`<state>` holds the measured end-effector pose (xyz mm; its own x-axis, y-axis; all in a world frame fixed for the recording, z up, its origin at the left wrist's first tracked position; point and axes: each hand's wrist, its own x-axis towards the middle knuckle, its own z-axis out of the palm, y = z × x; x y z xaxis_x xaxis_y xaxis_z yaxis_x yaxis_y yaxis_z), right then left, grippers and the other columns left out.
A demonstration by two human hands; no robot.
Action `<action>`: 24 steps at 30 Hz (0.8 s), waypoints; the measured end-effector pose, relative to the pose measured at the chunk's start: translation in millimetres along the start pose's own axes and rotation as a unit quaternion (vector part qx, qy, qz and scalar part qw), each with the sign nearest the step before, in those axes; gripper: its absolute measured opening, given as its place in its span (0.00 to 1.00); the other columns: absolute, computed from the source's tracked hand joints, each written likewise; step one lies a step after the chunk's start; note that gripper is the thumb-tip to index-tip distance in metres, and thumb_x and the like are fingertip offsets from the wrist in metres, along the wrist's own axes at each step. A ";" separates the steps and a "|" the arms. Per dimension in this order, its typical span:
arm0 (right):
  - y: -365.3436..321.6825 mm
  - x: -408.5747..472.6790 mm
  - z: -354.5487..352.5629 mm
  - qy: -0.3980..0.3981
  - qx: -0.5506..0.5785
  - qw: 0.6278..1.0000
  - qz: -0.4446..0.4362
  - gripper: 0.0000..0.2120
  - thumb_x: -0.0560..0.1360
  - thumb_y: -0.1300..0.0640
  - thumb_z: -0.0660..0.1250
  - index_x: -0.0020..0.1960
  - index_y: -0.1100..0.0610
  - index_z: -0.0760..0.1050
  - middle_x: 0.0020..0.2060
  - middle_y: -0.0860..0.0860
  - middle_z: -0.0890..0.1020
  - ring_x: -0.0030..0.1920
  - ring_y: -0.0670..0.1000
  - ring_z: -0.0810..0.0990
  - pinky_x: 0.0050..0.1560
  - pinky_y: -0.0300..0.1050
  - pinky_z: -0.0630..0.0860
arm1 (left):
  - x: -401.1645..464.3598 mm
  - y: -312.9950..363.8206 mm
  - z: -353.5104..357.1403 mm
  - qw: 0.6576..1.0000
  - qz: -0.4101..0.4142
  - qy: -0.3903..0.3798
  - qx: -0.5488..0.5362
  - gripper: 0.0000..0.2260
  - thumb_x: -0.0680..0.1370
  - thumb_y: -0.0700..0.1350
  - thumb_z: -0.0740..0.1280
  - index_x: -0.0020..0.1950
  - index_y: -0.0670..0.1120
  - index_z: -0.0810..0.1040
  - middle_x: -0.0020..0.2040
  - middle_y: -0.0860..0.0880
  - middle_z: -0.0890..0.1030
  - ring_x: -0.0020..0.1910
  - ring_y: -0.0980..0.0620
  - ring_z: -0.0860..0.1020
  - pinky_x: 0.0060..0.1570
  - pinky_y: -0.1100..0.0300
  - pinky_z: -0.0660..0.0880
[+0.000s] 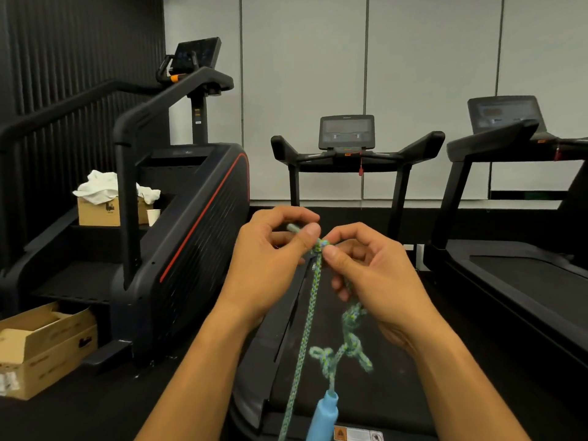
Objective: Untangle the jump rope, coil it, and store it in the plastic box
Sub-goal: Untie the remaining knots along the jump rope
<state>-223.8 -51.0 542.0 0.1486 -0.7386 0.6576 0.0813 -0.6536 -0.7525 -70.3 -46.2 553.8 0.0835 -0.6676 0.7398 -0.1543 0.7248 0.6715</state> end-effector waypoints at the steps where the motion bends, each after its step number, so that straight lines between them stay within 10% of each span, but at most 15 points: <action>1: 0.9 -0.5 1.7 0.009 0.006 1.000 -0.005 0.03 0.77 0.65 0.68 0.51 0.61 0.78 0.36 0.60 0.79 0.30 0.51 0.76 0.27 0.42 0.73 | -0.8 1.0 -2.2 0.999 0.016 -0.013 0.043 0.06 0.76 0.43 0.73 0.51 0.52 0.83 0.55 0.50 0.80 0.50 0.52 0.82 0.51 0.53 0.81; 8: -1.3 1.0 -2.1 0.002 -0.057 0.997 -0.059 0.08 0.77 0.67 0.68 0.52 0.56 0.78 0.38 0.58 0.83 0.36 0.55 0.85 0.34 0.53 0.83 | -1.2 1.2 1.9 0.993 0.033 0.008 0.110 0.12 0.74 0.36 0.72 0.51 0.52 0.84 0.49 0.54 0.83 0.45 0.54 0.83 0.48 0.48 0.82; 15: -0.1 1.7 -5.5 0.033 -0.274 0.953 -0.128 0.08 0.75 0.61 0.72 0.52 0.50 0.79 0.37 0.40 0.81 0.42 0.41 0.82 0.41 0.33 0.78 | -1.4 -7.3 3.3 0.991 0.021 -0.017 0.135 0.07 0.75 0.41 0.73 0.50 0.52 0.84 0.42 0.53 0.84 0.42 0.57 0.82 0.44 0.62 0.80; 24: 1.8 3.5 -5.7 0.048 -0.283 0.951 -0.115 0.06 0.76 0.60 0.71 0.49 0.50 0.79 0.36 0.42 0.82 0.41 0.41 0.82 0.41 0.34 0.79 | -1.1 -10.1 4.0 0.994 0.014 -0.014 0.110 0.03 0.77 0.46 0.72 0.47 0.53 0.84 0.40 0.54 0.85 0.41 0.57 0.83 0.45 0.57 0.81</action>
<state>-228.7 -55.7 543.1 0.0989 -0.5596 0.8229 -0.4466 -0.7639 -0.4658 -72.8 -53.4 546.0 0.0489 -0.6540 0.7550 -0.3687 0.6907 0.6221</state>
